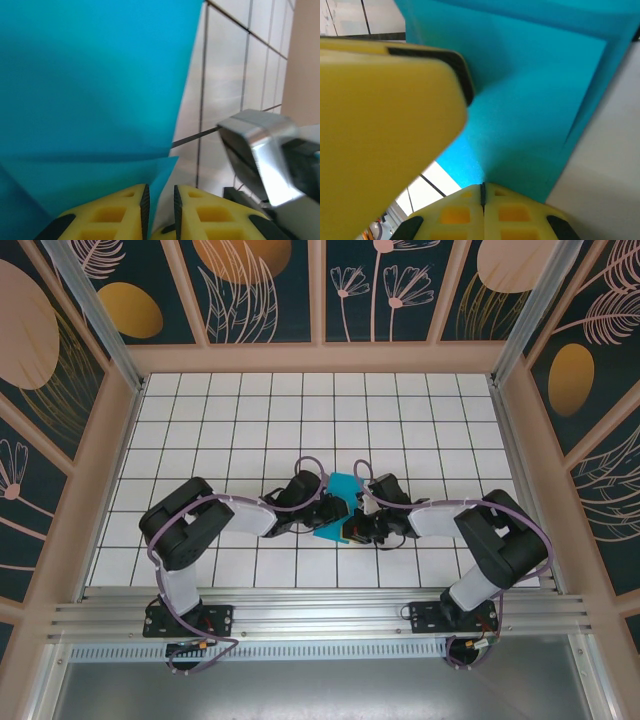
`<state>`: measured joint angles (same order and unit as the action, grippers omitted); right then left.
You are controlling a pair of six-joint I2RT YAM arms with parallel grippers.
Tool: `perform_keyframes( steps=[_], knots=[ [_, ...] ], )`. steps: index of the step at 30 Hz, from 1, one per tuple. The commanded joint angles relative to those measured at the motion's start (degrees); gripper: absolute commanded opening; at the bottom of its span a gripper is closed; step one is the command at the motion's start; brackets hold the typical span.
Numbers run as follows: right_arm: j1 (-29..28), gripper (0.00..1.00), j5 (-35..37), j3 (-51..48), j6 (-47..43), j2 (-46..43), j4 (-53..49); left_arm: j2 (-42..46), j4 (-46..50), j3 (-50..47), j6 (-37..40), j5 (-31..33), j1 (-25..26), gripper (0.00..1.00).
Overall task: Fold a paper plane with a square sheet of paper (pick it up from the middle)
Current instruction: Fold the triangle a second time at the center of the table.
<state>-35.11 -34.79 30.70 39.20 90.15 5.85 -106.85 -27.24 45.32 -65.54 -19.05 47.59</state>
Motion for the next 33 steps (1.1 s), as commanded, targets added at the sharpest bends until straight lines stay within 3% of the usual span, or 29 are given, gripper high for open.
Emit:
perform_keyframes(
  steps=[1,15,33],
  knots=[
    [0.13,0.0,4.63,-1.47,0.26,1.77,-6.3,-1.06,-0.9,-0.92,-0.1,1.78,0.13,0.25],
    [0.21,0.0,6.56,-2.22,-0.88,1.34,-8.53,-2.62,1.52,-1.73,1.76,9.78,-0.29,0.24],
    [0.13,0.0,7.09,-3.47,-1.08,1.61,-8.32,-1.53,4.46,-0.15,5.51,11.1,-4.34,0.26]
  ],
)
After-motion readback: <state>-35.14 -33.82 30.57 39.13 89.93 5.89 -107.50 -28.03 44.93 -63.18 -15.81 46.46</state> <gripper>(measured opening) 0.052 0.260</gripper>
